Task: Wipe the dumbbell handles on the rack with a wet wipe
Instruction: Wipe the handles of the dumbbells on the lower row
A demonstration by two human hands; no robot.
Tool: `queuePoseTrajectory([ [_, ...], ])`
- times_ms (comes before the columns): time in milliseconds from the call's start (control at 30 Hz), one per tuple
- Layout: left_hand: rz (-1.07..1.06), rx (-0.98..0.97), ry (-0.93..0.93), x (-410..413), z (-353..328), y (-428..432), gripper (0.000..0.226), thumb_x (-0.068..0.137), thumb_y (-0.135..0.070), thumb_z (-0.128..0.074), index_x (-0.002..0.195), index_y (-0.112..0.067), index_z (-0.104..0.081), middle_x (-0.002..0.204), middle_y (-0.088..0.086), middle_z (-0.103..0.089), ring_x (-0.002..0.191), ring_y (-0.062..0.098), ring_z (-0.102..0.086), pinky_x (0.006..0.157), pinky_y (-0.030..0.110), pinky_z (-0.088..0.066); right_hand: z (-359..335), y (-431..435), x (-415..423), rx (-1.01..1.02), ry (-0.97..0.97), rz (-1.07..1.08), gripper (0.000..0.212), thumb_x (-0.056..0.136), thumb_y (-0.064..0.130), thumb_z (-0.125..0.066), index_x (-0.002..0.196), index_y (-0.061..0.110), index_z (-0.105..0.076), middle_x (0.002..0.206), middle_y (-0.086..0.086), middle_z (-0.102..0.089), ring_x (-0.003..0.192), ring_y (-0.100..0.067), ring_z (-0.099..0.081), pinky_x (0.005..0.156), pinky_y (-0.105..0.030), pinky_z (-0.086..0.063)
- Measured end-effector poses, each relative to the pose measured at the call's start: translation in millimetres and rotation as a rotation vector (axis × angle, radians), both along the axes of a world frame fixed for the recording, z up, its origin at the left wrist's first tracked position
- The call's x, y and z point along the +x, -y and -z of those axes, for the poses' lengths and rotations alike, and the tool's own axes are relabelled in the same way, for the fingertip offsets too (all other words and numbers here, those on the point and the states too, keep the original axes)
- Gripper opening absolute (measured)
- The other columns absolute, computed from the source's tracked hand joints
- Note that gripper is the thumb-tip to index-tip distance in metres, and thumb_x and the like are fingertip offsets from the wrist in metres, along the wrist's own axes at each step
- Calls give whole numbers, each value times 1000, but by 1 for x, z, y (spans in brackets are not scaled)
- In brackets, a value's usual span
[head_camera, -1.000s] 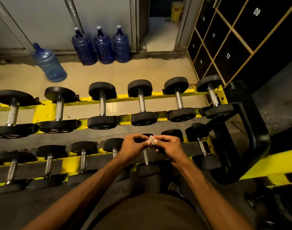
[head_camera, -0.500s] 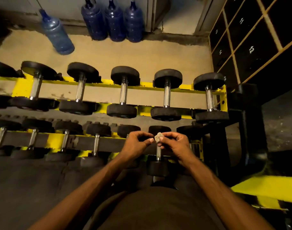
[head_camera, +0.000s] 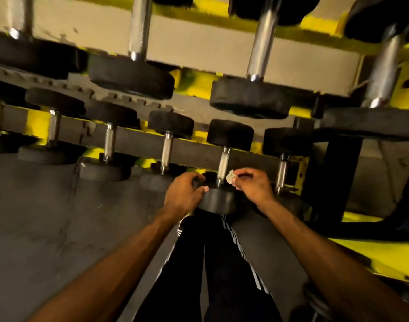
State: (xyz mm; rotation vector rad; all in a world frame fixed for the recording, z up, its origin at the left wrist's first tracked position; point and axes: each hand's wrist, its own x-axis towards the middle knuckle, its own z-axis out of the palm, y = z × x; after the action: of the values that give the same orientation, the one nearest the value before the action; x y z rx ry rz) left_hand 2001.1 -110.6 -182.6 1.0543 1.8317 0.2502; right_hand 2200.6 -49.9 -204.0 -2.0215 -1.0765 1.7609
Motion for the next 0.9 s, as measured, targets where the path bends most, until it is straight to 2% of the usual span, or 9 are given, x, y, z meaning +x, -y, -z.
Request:
queuePoseTrajectory([
  [133,187,15,-27,2,75,7,44,81,-41,-81,120,-25,-69,121,-2,-66,112,18,-61,92,27,-46,89,4,-1,33,75,-278,22,81,6,-77,85,27,-72,86,3,-72,80,-15,-69,81,-30,-56],
  [233,265,71,-2,4,115,22,47,75,-52,-77,115,-29,-71,114,-4,-66,110,18,-60,93,32,-50,127,6,-4,233,140,-570,12,82,11,-77,86,22,-77,90,3,-70,85,-16,-68,81,-34,-56],
  [333,217,144,8,4,132,31,46,69,-52,-76,109,-30,-73,109,-5,-65,103,17,-62,87,32,-52,126,-6,-13,450,206,-972,16,87,14,-70,101,13,-78,101,-4,-68,91,-21,-65,78,-31,-52],
  [433,195,179,5,3,137,33,46,68,-54,-75,109,-32,-74,111,-7,-67,105,16,-62,88,32,-53,114,-25,-35,450,433,-1365,23,92,22,-59,109,22,-74,109,-3,-66,101,-26,-63,78,-30,-47],
  [500,193,189,3,2,137,32,47,67,-54,-75,108,-32,-75,113,-8,-67,107,14,-61,89,32,-52,112,-35,-62,445,601,-1528,23,92,21,-56,107,19,-73,109,-8,-69,103,-32,-66,79,-34,-51],
  [633,157,198,9,3,138,32,46,66,-53,-77,107,-33,-75,113,-9,-67,106,13,-62,89,35,-53,123,-40,-106,398,784,-1822,26,100,19,-48,117,16,-68,127,-5,-65,117,-28,-62,89,-38,-51],
  [733,134,210,-1,4,138,34,44,66,-48,-83,107,-33,-75,112,-9,-67,106,14,-62,88,35,-53,128,-45,-111,335,760,-1938,25,97,23,-54,119,16,-66,129,-5,-63,119,-27,-60,90,-39,-51],
  [833,125,221,4,5,139,35,45,65,-49,-81,107,-34,-74,110,-10,-66,104,14,-62,87,36,-54,114,-54,-90,375,584,-1849,22,86,25,-68,107,18,-71,106,-5,-69,101,-27,-65,71,-32,-47],
  [900,123,229,12,5,139,35,45,65,-51,-78,106,-33,-74,108,-10,-66,102,14,-62,85,35,-54,115,-48,-59,538,383,-1702,15,84,17,-66,96,16,-75,91,-8,-68,90,-29,-64,66,-28,-38],
])
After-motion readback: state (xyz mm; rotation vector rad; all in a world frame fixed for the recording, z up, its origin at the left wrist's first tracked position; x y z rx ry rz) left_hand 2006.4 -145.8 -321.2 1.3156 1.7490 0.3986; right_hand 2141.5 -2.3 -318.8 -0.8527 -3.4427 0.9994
